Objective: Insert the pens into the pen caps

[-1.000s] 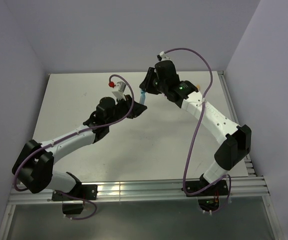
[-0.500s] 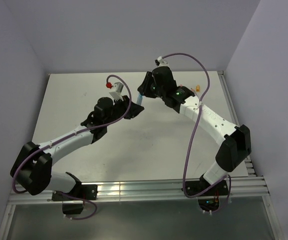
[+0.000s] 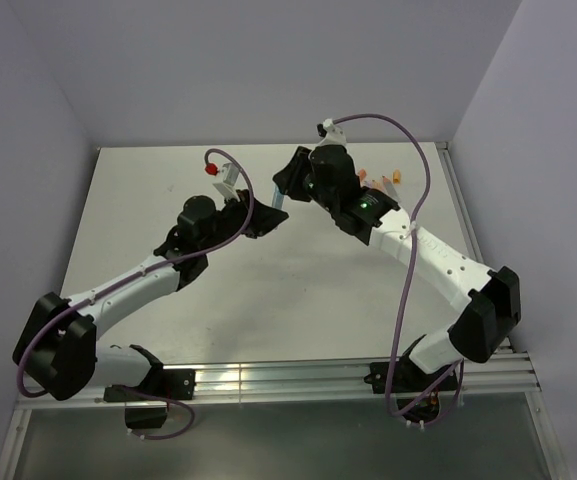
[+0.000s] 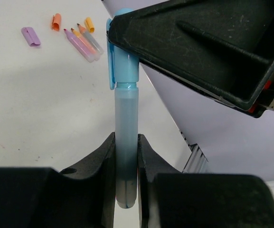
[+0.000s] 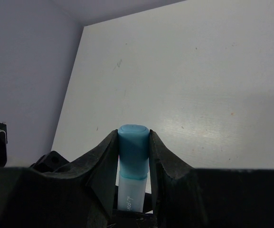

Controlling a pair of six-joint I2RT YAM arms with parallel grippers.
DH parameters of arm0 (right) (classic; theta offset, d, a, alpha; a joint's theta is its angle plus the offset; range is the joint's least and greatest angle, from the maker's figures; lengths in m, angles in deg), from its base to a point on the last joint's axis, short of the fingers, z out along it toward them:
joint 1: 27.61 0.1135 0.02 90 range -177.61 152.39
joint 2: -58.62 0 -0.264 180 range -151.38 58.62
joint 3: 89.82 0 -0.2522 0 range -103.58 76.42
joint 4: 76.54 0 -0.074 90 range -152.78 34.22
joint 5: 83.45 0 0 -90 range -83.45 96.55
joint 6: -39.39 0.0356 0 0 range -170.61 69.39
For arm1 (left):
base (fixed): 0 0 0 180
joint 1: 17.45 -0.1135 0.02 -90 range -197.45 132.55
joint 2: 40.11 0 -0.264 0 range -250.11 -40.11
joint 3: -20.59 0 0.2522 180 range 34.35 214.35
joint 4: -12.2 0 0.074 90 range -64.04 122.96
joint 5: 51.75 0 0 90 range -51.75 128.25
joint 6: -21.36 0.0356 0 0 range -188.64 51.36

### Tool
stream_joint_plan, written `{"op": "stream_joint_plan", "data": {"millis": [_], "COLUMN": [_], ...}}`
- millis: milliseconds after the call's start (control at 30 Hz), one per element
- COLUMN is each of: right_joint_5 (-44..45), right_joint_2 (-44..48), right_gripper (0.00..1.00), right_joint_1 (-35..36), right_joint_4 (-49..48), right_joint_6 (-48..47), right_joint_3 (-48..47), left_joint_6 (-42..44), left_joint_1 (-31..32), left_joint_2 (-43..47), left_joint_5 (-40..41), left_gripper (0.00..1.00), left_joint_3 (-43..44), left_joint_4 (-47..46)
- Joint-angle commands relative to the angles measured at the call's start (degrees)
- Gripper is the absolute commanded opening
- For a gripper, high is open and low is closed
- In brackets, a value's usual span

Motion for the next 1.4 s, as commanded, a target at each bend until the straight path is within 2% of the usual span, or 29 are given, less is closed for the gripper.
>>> {"op": "stream_joint_plan", "data": {"millis": [0, 433, 867, 1367], "right_joint_5": [-3.9, -6.5, -1.1, 0.9], "right_joint_2": [3.3, 7.9, 4.4, 3.0], "right_gripper": [0.0, 0.0, 0.0, 0.0], "right_joint_1": [3.1, 5.7, 11.4, 15.2], "right_joint_4": [1.7, 0.4, 4.4, 6.5], "right_joint_6": [0.5, 2.9, 2.3, 1.6], "right_joint_3": [2.1, 6.1, 1.7, 0.6], "left_joint_6": [-1.5, -0.7, 2.3, 4.5], "left_joint_1": [-2.0, -2.9, -2.8, -2.8], "left_joint_2": [1.7, 2.6, 4.7, 5.7], "left_joint_5": [1.1, 2.7, 5.6, 6.4], "left_gripper": [0.0, 0.0, 0.0, 0.0], "left_joint_3": [0.1, -0.3, 1.3, 2.9], "left_joint_4": [-7.8, -10.0, -5.8, -4.4]}}
